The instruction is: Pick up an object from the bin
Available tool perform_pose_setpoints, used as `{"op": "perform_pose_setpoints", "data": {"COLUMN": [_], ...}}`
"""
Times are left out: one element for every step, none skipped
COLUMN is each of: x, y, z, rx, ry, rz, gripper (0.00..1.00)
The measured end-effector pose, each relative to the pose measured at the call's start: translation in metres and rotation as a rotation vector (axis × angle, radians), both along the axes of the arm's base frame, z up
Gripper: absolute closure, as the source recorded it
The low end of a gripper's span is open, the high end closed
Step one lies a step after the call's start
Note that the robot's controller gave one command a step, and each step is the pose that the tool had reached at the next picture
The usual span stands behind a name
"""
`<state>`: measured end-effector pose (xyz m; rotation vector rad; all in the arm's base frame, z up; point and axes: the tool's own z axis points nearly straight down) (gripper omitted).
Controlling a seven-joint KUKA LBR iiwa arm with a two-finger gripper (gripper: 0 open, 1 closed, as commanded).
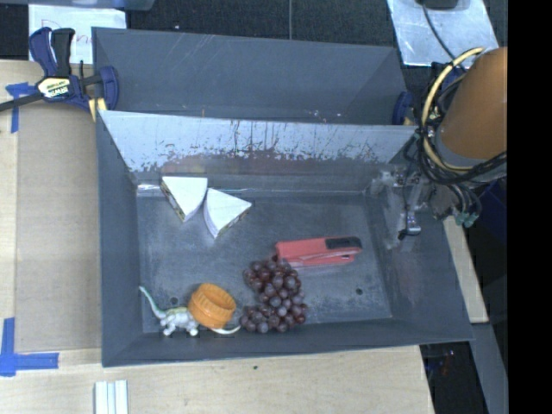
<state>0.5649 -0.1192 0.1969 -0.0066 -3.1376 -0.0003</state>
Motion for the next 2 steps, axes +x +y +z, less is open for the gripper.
{"op": "perform_pose_setpoints", "data": {"x": [0.001,0.007], "y": [0.001,0.054], "z": [0.005,-0.063], "rx": [-0.001,0.002], "ry": [-0.008,-0.002], "rz": [0.004,0.011], "gripper": [0.00,0.00]}}
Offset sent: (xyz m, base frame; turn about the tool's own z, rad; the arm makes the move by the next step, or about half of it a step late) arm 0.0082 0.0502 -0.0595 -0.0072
